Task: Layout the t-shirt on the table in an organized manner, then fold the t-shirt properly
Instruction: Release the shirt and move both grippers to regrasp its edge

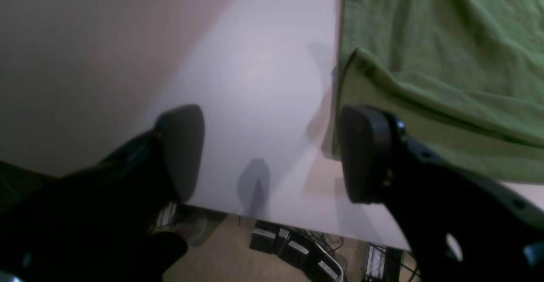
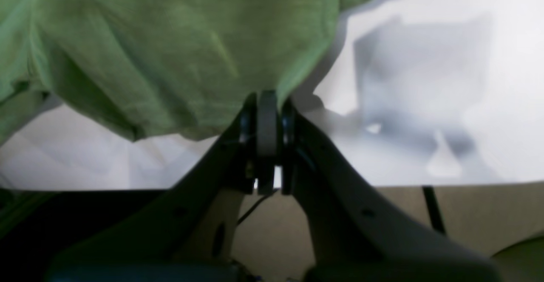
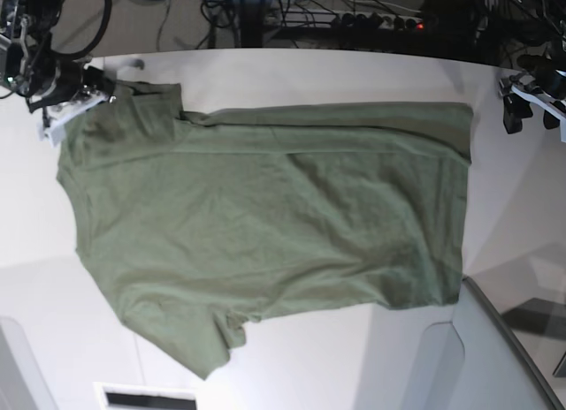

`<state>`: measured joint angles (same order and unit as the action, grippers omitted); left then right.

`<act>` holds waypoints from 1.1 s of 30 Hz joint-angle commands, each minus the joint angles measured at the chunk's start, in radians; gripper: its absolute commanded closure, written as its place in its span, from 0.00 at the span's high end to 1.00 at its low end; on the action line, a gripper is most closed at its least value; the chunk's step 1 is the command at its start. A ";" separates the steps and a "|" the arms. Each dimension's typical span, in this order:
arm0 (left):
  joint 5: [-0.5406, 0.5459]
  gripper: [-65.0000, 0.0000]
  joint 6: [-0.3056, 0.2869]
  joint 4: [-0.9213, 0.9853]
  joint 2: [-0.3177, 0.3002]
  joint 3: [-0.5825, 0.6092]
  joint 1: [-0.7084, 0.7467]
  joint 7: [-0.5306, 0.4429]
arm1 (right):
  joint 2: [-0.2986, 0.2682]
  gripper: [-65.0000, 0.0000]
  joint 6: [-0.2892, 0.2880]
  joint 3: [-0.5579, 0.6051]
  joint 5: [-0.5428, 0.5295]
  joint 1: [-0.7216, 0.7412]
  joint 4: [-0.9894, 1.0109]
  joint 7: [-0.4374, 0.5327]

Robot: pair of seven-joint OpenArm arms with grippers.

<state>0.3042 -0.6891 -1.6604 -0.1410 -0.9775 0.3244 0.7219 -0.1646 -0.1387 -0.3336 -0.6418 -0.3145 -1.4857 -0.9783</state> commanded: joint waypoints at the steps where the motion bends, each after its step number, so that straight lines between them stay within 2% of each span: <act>1: 0.013 0.73 -0.005 -0.016 -0.016 -0.005 0.003 -0.022 | -0.013 0.00 -0.003 -0.002 -0.011 0.010 -0.042 0.002; 7: 0.013 0.73 -0.005 -0.014 -0.015 0.002 0.003 -0.022 | -0.019 0.00 -0.003 0.006 -0.005 0.160 -0.053 -0.100; 13: 0.013 0.73 -0.005 0.029 -0.016 0.004 0.000 -0.022 | -0.025 0.00 -0.003 0.027 -0.003 0.349 0.052 -0.115; 17: 0.013 0.73 -0.005 0.073 -0.016 0.007 -0.003 -0.022 | -0.056 0.00 -0.003 0.120 -0.003 0.473 0.196 -0.098; 19: 0.013 0.73 -0.005 0.093 -0.016 0.007 -0.001 -0.022 | -0.059 0.00 -0.003 0.155 -0.003 0.526 0.253 -0.047; 24: 0.011 0.73 -0.005 0.107 -0.018 0.007 0.005 -0.023 | -0.060 0.04 -0.003 0.176 -0.003 0.601 0.368 0.023; 26: 0.011 0.73 -0.005 0.107 -0.018 0.007 0.014 -0.023 | -0.060 0.18 -0.003 0.178 -0.003 0.633 0.415 0.011; 28: 0.011 0.73 -0.005 0.107 -0.018 0.007 0.015 -0.034 | -0.060 0.40 -0.003 0.178 -0.003 0.641 0.422 0.009; 29: 0.011 0.73 -0.005 0.110 -0.018 0.009 0.017 -0.064 | -0.060 0.54 -0.003 0.175 -0.003 0.641 0.417 0.011; 31: -0.001 0.73 -0.005 0.134 -0.018 0.039 0.040 -0.138 | -0.060 0.76 -0.008 0.167 -0.005 0.634 0.371 0.011; 32: -0.020 0.73 -0.005 0.147 -0.019 0.073 0.058 -0.181 | -0.060 0.82 -0.009 0.166 -0.010 0.618 0.334 0.012; 33: -0.036 0.73 -0.005 0.157 -0.019 0.110 0.075 -0.229 | -0.060 0.84 -0.009 0.158 -0.011 0.590 0.282 0.019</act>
<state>0.2554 -0.6861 -1.4937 -0.1551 -0.8597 0.3943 0.4976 -0.2119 -0.1413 -0.1699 -0.6357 0.2520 -1.1912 -0.9691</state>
